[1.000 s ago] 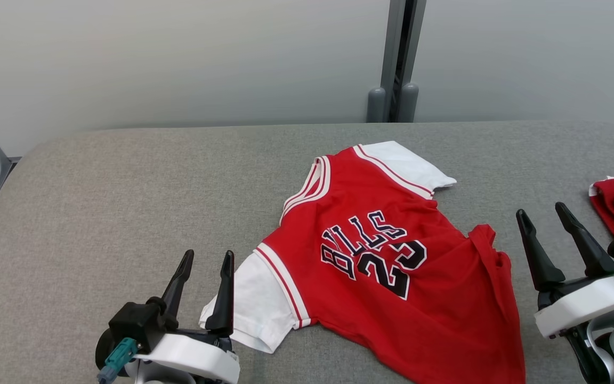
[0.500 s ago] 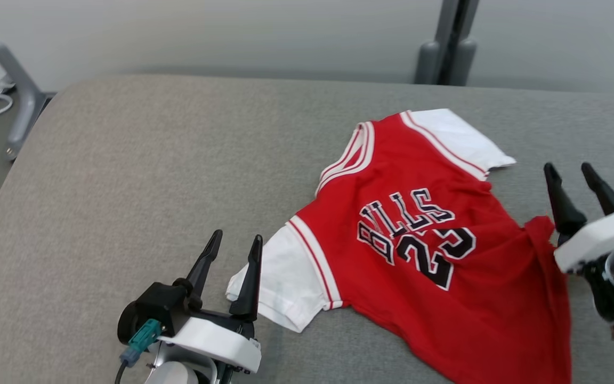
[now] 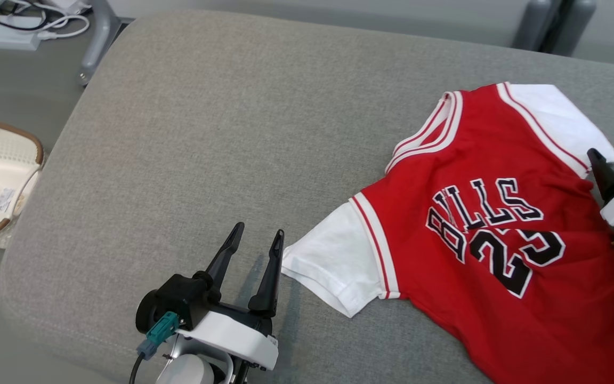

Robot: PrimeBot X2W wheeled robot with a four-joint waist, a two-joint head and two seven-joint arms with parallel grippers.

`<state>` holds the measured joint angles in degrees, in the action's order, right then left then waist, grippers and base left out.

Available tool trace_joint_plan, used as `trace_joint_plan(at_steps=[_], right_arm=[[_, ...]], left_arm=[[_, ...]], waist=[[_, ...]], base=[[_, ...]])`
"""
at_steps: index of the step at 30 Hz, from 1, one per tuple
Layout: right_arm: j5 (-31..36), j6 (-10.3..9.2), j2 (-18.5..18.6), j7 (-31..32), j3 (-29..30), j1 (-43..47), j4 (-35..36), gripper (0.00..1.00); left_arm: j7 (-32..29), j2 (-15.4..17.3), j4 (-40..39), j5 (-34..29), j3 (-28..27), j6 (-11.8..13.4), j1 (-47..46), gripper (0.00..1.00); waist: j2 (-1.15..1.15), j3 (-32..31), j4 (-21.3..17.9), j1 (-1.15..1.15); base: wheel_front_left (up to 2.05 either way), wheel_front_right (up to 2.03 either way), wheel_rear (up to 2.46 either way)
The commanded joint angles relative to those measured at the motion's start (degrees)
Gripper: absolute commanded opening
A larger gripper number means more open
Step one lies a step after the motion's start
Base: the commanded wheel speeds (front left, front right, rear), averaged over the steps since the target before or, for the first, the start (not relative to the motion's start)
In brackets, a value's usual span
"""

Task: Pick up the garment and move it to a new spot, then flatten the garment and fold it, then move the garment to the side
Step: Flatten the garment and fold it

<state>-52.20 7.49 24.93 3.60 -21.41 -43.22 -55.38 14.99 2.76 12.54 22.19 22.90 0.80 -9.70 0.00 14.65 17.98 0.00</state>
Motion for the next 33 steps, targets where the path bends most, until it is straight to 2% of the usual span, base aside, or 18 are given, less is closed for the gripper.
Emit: trace_joint_plan(at_steps=[1,4,5,6,10,21,27,33], right_arm=[[-1.4,0.0,0.3,0.5,0.0,-1.1,-0.8,1.0],[-3.6,0.0,1.0,1.1,0.0,-2.6,-2.3,1.0],[-4.4,0.0,1.1,1.7,0.0,-3.0,-2.9,0.47],[-4.2,0.0,1.4,1.6,-0.5,-3.5,-2.9,0.0],[-4.1,0.0,3.0,-0.2,-2.7,-5.3,-2.1,0.0],[1.3,0.0,7.9,-7.4,-11.9,-15.4,-0.8,0.0],[0.6,0.0,8.0,-8.2,-14.3,-18.4,-2.1,0.0],[0.3,0.0,7.6,-14.5,-18.4,-17.8,0.8,0.0]], left_arm=[[0.2,0.3,-0.2,0.4,-0.1,0.4,-1.0,1.0],[0.2,0.2,-0.4,0.7,0.1,0.4,-1.1,1.0],[0.2,0.3,-0.4,0.7,0.2,0.4,-1.2,1.0],[0.2,0.3,-0.4,0.7,0.3,0.5,-1.2,1.0],[0.2,0.3,-0.8,1.1,0.7,0.7,-1.5,1.0],[0.2,0.3,-1.2,3.1,2.1,1.3,-2.3,1.0],[0.2,0.3,-1.5,4.0,2.0,1.8,-1.7,1.0],[0.2,0.3,-1.2,3.9,1.3,2.0,-1.3,1.0]], waist=[[0.0,1.3,1.4,0.0],[0.0,2.0,2.1,0.0],[0.0,2.2,2.4,0.0],[0.0,2.5,2.6,0.0],[0.0,3.3,3.3,0.0],[0.0,3.8,6.1,0.0],[0.0,3.5,7.2,0.0],[0.0,2.4,6.5,0.0]], base=[[0.0,0.0,0.0],[0.0,0.0,0.0],[0.0,0.0,0.0],[0.0,0.0,0.0],[0.0,0.0,0.0],[0.0,0.0,0.0],[0.0,0.0,0.0],[0.0,0.0,0.0]])
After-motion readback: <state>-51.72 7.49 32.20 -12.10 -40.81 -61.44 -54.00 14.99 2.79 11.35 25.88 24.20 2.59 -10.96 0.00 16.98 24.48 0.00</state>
